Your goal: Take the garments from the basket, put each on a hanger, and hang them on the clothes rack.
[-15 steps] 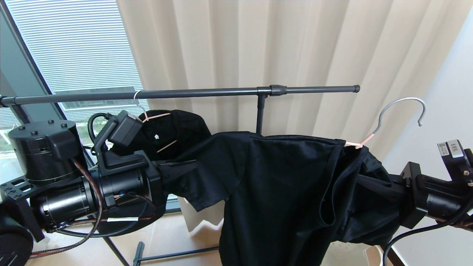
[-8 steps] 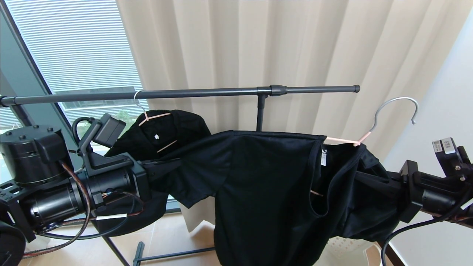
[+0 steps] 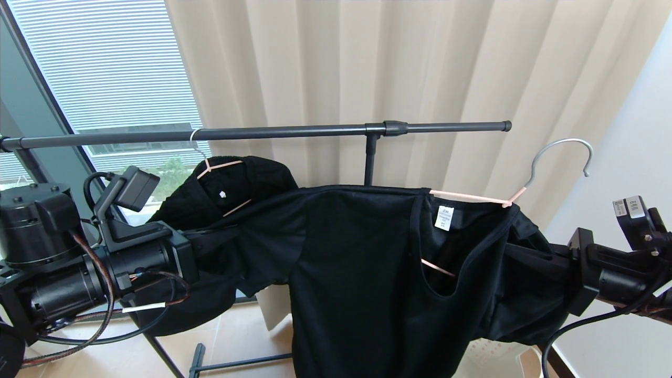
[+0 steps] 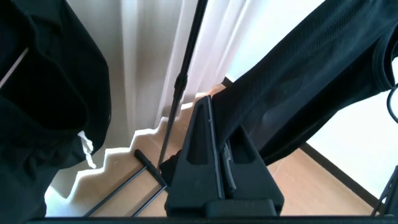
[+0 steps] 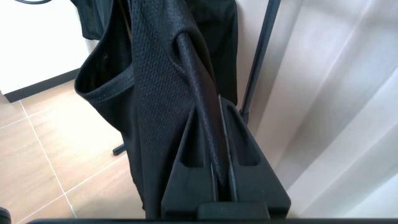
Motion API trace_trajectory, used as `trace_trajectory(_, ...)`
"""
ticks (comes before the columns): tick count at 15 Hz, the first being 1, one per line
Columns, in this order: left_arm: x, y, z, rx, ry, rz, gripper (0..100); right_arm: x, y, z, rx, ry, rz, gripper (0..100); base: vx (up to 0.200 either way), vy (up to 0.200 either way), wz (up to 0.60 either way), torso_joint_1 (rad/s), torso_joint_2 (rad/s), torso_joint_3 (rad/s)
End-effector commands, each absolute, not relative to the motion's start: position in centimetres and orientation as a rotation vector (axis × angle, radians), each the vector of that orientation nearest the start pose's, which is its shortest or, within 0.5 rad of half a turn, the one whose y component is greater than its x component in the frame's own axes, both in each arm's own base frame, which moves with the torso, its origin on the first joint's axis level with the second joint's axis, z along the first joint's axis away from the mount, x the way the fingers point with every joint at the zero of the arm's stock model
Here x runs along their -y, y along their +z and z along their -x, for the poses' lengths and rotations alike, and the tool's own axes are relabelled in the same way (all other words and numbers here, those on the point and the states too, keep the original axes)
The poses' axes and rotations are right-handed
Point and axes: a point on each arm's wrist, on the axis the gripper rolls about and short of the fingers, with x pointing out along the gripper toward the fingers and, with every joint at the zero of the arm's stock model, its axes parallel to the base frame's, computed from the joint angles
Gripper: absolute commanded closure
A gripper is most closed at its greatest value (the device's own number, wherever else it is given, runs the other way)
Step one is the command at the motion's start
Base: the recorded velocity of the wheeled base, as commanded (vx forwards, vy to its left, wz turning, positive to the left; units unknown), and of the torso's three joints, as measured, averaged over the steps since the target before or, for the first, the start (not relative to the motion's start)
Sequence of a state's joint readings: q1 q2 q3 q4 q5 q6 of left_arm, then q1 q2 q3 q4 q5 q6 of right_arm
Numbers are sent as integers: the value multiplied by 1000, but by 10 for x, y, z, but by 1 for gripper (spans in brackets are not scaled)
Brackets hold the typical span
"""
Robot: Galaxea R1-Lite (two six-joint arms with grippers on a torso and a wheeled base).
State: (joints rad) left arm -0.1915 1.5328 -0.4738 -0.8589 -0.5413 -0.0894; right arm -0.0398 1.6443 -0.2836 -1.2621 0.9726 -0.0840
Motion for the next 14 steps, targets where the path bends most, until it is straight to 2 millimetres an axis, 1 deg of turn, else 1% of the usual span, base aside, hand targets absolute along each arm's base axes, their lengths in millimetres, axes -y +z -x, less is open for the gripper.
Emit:
trace_trajectory(1, 56, 164, -230, -237, -718, 124, 100, -10, 135, -225, -51, 935, 28, 100, 0, 0, 0, 0, 0, 0)
trace_trajectory(5, 56, 161, -229, -251, -718, 127, 100, -9, 135, -226, -48, 935, 29, 100, 0, 0, 0, 0, 0, 0)
trace_trajectory(8, 49, 157, -229, -263, -688, 137, 100, -8, 135, -226, -50, 930, 28, 100, 0, 0, 0, 0, 0, 0)
trace_trajectory(14, 47, 154, -228, -235, -681, 153, 100, -8, 135, -225, -51, 930, 28, 100, 0, 0, 0, 0, 0, 0)
